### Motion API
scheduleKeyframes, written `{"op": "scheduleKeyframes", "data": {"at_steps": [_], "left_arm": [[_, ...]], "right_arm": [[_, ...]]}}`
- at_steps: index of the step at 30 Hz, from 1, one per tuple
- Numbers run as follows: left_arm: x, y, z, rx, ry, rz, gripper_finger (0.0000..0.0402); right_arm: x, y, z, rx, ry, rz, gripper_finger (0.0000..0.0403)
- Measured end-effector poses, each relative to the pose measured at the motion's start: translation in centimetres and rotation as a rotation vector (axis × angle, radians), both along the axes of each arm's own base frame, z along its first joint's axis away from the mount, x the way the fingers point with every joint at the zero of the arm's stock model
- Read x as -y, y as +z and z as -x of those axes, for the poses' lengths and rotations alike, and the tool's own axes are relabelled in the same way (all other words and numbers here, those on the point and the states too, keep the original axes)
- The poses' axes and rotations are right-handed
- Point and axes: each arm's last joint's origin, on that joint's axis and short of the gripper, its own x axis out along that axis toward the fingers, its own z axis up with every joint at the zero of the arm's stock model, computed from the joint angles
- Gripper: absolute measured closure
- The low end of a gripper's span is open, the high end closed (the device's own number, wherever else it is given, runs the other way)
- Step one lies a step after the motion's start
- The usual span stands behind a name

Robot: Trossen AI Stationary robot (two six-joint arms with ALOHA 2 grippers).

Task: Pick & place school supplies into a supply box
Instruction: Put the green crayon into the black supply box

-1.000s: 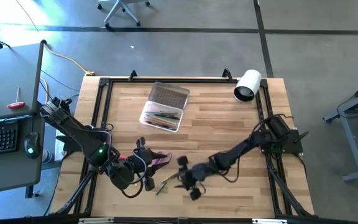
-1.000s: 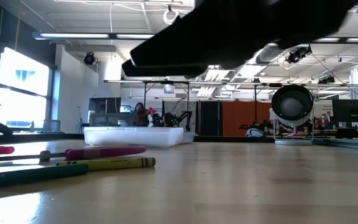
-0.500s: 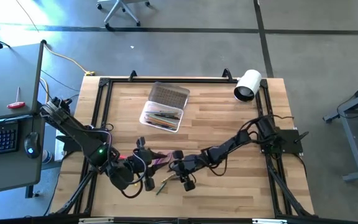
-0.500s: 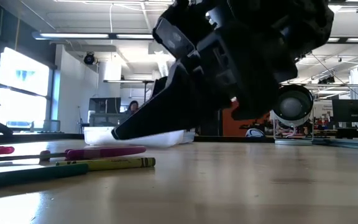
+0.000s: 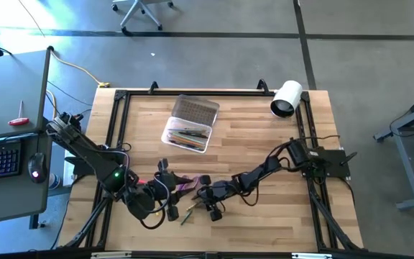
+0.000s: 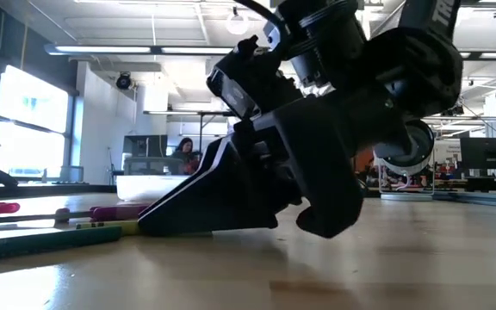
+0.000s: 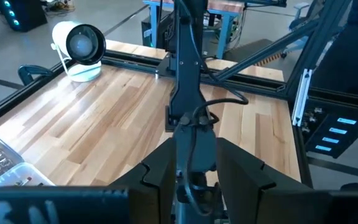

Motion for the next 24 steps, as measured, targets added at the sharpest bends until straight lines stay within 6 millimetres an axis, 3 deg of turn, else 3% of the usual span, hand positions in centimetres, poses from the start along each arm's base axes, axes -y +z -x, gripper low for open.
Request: {"op": "scheduleKeyframes", "data": {"at_steps": [6,9,11,17,19,21,24], "left_arm": [[0.0,0.0,0.0,0.000,0.000,0.000,0.0257],[0.0,0.0,0.0,-0.001,-0.001,0.000,0.0257],[0.0,0.0,0.0,-0.001,-0.001,0.000,0.0257],[0.0,0.0,0.0,-0.002,-0.001,-0.001,0.0257],[0.0,0.0,0.0,-0.003,-0.001,-0.001,0.0257],[0.0,0.0,0.0,-0.003,-0.003,0.000,0.0257],[0.0,0.0,0.0,-0.006,-0.010,0.006,0.0257]], "right_arm": [[1.2,-1.8,-0.1,-0.058,0.005,-0.030,0.0318],[1.3,-1.9,-0.1,-0.065,0.012,-0.056,0.0376],[1.1,-1.2,-0.1,-0.055,0.017,-0.074,0.0392],[0.4,3.7,0.2,-0.019,-0.007,-0.095,0.0383],[0.5,6.6,0.4,0.039,-0.063,-0.068,0.0394],[1.3,10.0,0.6,0.108,-0.138,-0.012,0.0393],[3.4,13.0,1.1,0.132,-0.248,0.117,0.0379]]}}
